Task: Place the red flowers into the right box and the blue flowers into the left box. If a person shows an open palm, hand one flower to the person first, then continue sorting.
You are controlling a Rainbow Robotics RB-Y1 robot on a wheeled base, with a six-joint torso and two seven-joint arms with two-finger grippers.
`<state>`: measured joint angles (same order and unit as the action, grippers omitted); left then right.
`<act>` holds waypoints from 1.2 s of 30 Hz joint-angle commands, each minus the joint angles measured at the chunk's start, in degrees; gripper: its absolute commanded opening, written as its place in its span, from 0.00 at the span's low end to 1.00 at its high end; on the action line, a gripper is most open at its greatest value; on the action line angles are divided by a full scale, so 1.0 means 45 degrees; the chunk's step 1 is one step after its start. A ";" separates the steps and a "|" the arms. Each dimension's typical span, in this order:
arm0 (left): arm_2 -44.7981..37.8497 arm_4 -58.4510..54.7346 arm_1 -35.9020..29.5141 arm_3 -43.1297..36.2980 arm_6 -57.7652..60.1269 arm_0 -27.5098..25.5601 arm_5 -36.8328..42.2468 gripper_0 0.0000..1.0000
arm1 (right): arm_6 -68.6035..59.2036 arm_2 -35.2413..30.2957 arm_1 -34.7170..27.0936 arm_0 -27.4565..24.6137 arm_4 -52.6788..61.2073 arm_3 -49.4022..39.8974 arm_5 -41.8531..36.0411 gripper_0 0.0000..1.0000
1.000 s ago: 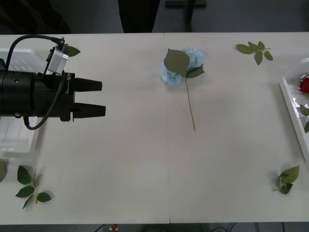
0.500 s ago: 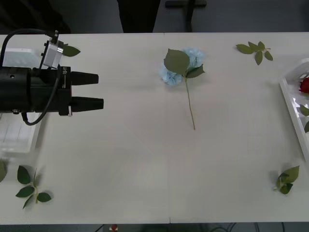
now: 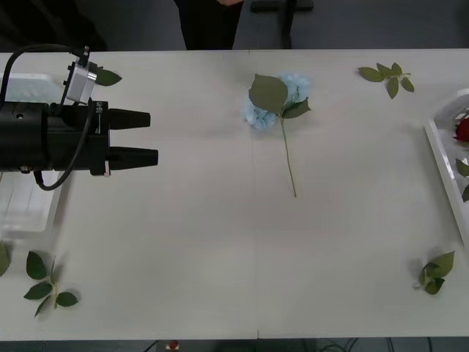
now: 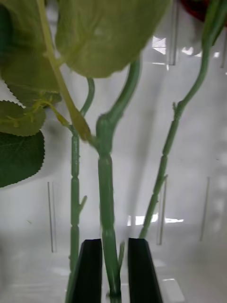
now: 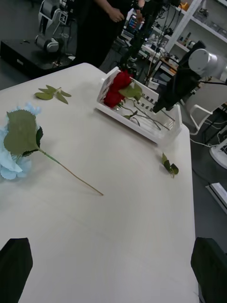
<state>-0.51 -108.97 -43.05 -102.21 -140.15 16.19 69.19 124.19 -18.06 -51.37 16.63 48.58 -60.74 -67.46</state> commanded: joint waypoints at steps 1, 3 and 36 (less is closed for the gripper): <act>-0.0102 0.0054 0.0035 -0.0138 0.0089 0.0016 -0.0004 0.98 | 0.0293 0.0050 -0.0148 0.0446 0.0181 -0.0154 -0.0029 0.88; -0.0102 0.0054 0.0035 -0.0138 0.0089 0.0016 -0.0004 0.98 | 0.0410 -0.0029 -0.0167 0.0622 0.0337 -0.0252 -0.0439 0.99; -0.0102 0.0074 0.0035 -0.0158 0.0226 0.0016 0.0015 0.98 | -0.5664 0.4913 0.5008 0.2165 -0.1655 -0.8982 -0.2158 1.00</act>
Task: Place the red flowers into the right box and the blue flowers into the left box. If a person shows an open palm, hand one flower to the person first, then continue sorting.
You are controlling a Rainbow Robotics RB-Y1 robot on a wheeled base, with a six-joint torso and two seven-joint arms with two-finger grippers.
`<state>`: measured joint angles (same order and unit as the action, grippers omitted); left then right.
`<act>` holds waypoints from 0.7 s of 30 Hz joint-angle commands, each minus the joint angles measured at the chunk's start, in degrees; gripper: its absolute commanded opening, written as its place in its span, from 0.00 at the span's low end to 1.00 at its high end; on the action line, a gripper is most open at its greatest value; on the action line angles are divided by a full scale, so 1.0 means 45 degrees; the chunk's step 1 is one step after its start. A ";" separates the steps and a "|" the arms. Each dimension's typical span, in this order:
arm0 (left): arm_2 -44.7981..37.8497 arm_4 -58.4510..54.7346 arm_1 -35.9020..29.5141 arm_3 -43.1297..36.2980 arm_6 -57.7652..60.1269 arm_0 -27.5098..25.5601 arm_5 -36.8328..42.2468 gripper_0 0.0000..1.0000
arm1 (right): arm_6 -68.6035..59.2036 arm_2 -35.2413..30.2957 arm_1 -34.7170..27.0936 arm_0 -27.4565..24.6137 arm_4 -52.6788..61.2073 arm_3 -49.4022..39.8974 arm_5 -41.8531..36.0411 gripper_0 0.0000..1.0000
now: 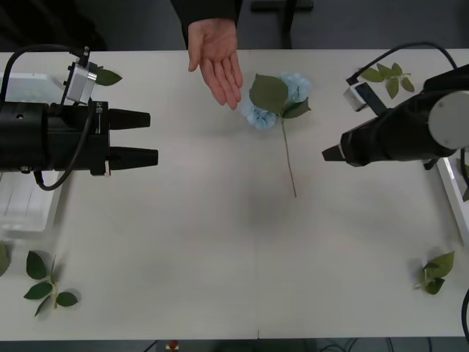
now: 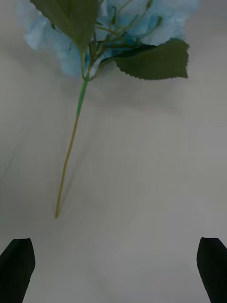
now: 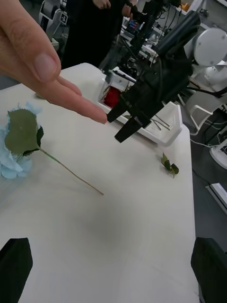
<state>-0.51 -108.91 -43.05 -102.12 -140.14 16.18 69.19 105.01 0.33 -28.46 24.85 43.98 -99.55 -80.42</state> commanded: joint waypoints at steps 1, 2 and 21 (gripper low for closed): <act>-0.0102 0.0061 0.0054 -0.0179 0.0223 0.0017 0.0016 0.98 | -0.1850 0.1314 -0.0082 0.0338 -0.0945 -0.0338 0.1171 0.99; -0.0102 0.0042 0.0034 -0.0179 0.0243 0.0017 0.0016 0.98 | -0.2299 0.1763 -0.0082 0.0377 -0.1180 -0.0279 0.1601 1.00; -0.0102 0.0061 0.0054 -0.0179 0.0321 0.0017 0.0016 0.98 | -0.3491 0.3560 0.1793 0.2935 -0.2508 0.4994 0.4355 0.99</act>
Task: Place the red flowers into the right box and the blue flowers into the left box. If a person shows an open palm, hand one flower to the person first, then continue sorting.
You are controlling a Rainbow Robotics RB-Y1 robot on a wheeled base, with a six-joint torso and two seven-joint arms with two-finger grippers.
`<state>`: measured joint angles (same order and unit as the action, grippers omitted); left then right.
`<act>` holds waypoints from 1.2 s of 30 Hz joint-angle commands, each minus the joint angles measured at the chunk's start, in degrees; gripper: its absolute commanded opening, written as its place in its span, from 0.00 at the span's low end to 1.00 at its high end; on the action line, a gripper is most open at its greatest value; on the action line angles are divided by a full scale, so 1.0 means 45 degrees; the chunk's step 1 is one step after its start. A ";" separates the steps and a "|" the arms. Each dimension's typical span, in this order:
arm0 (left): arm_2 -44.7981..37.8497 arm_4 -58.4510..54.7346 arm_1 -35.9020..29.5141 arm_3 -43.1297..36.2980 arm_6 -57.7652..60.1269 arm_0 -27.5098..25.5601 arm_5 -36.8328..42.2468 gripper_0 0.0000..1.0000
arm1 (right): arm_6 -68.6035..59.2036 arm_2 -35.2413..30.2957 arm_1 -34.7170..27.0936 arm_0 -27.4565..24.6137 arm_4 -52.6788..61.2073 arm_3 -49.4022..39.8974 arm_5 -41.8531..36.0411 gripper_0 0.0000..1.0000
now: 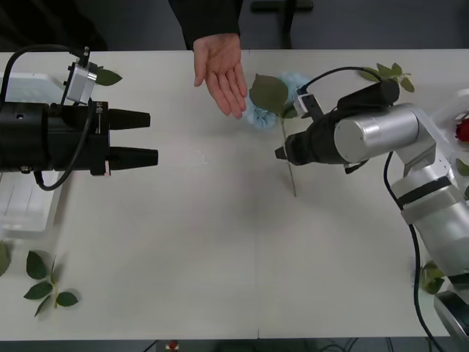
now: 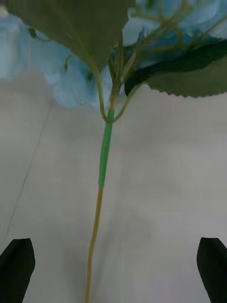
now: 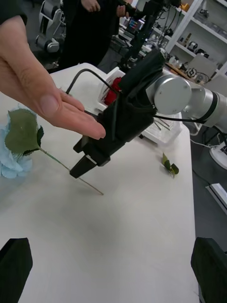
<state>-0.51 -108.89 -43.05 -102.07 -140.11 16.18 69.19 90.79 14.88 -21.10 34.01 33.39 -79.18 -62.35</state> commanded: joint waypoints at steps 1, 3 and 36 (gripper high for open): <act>-0.0102 0.0037 0.0034 -0.0190 0.0316 0.0017 0.0035 0.98 | -0.0332 0.0385 0.0197 0.1017 -0.0194 0.0603 0.0418 1.00; -0.0102 0.0037 0.0034 -0.0190 0.0335 0.0017 0.0035 0.98 | -0.0371 0.0639 0.0256 0.1252 -0.0273 0.1053 0.0750 1.00; -0.0102 0.0037 0.0073 -0.0170 0.0413 0.0017 0.0035 0.98 | -0.0722 0.1889 0.0666 0.1466 -0.1112 0.2361 0.2098 0.00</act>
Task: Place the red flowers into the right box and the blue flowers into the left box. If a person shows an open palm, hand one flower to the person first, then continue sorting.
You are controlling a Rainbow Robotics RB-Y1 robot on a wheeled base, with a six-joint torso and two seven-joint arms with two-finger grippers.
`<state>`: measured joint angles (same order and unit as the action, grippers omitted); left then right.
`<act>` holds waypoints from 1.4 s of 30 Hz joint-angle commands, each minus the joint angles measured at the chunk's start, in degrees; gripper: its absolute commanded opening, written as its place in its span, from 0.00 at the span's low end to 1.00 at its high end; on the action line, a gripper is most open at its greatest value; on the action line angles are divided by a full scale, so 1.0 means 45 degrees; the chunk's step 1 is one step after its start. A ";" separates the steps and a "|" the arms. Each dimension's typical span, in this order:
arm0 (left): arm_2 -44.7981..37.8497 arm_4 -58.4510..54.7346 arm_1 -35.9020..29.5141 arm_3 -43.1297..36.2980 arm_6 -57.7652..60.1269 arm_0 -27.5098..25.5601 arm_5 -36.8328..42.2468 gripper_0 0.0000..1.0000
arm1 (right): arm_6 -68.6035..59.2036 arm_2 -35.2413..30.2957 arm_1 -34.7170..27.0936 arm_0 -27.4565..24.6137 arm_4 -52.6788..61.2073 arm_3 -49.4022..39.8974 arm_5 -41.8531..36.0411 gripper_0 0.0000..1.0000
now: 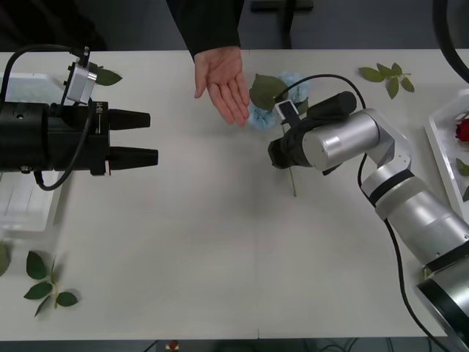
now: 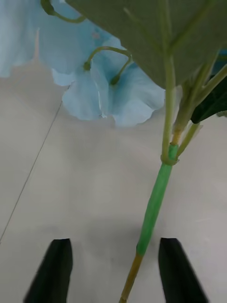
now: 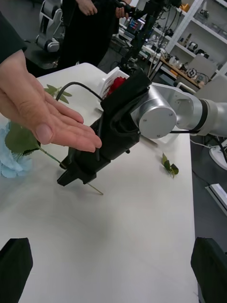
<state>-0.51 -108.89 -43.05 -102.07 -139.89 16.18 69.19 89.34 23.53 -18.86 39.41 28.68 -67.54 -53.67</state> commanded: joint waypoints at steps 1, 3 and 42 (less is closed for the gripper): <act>-0.0102 0.0037 0.0093 -0.0170 0.0384 0.0017 0.0035 0.98 | -0.0381 -0.0033 0.0148 0.0265 -0.0104 -0.0225 0.0207 0.00; -0.0102 0.0037 0.0093 -0.0190 0.0403 0.0017 0.0035 0.98 | -0.0342 -0.0033 0.0148 0.0265 -0.0104 -0.0225 0.0246 0.00; -0.0102 0.0115 0.0269 -0.0190 0.0403 0.0017 0.0191 0.98 | 1.4590 -0.4428 -0.0613 -0.1122 1.2553 -0.5694 0.2121 0.00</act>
<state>-0.51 -108.61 -42.64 -102.05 -139.68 16.18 69.77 153.18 4.22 -21.81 33.41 83.00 -90.53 -44.61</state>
